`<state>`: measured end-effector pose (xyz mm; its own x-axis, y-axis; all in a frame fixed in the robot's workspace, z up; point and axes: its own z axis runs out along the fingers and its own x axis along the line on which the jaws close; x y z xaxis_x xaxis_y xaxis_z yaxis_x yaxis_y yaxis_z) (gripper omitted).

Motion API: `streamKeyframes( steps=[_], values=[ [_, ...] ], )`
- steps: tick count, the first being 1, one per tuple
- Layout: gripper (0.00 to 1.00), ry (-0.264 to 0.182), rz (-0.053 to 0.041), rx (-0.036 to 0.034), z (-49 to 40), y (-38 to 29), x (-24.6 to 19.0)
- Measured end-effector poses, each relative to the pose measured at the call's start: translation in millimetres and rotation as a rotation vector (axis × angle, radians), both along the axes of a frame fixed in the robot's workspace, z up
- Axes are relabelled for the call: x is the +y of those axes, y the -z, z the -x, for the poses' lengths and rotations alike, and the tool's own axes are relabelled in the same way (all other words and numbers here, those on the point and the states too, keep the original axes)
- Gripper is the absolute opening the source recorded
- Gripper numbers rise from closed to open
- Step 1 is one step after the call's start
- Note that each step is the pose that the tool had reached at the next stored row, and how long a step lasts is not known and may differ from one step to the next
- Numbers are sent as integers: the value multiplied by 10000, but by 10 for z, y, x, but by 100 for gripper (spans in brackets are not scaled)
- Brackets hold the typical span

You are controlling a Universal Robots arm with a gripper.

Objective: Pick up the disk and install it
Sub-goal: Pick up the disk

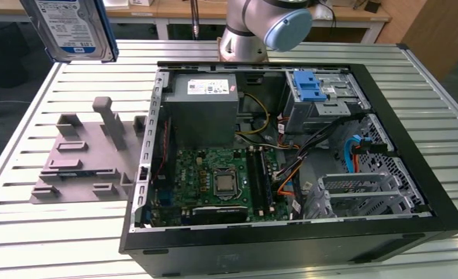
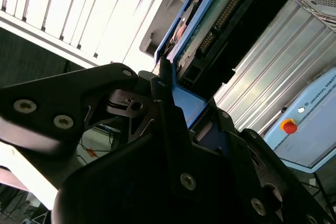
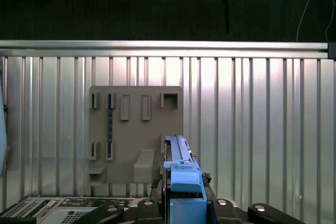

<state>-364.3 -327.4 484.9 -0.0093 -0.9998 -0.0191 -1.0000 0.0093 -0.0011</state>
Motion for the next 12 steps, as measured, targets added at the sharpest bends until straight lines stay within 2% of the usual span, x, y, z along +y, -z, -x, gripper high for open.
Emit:
streamKeyframes(
  steps=[12],
  values=[
    [36, 0, 0, 0, -39, 0, 0]
  ],
)
